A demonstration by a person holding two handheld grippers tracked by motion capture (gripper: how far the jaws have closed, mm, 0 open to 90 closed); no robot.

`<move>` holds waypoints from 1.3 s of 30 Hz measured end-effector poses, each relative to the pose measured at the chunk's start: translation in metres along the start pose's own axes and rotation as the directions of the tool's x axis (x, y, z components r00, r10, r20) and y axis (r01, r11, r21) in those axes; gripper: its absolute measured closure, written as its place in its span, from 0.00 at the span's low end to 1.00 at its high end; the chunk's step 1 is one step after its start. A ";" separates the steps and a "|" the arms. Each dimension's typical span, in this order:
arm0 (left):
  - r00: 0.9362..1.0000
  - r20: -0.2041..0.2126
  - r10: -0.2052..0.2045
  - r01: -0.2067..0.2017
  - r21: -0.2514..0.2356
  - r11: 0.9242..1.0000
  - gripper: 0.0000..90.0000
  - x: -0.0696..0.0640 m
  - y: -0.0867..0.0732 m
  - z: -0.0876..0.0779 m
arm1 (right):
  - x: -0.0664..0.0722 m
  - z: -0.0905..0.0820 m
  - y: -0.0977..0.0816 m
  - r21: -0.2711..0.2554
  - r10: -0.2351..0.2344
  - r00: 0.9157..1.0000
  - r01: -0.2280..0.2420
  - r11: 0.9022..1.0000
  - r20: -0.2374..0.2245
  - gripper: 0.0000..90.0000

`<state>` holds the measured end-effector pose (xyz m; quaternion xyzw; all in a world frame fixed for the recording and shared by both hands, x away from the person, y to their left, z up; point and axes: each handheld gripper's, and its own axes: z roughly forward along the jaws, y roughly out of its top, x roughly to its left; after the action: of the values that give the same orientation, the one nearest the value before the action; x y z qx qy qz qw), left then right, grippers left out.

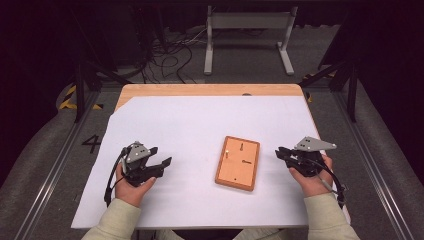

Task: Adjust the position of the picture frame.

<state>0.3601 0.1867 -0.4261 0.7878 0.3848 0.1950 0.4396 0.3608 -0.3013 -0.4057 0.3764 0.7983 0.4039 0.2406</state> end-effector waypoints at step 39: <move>1.000 0.003 0.012 -0.012 0.013 1.000 0.40 -0.004 0.000 0.001 | 0.010 0.036 0.060 0.203 -0.090 0.991 0.109 0.973 -0.101 1.00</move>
<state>0.3584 0.1828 -0.4266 0.7933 0.3806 0.1938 0.4338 0.4039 -0.2535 -0.3765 0.3400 0.8642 0.3225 0.1833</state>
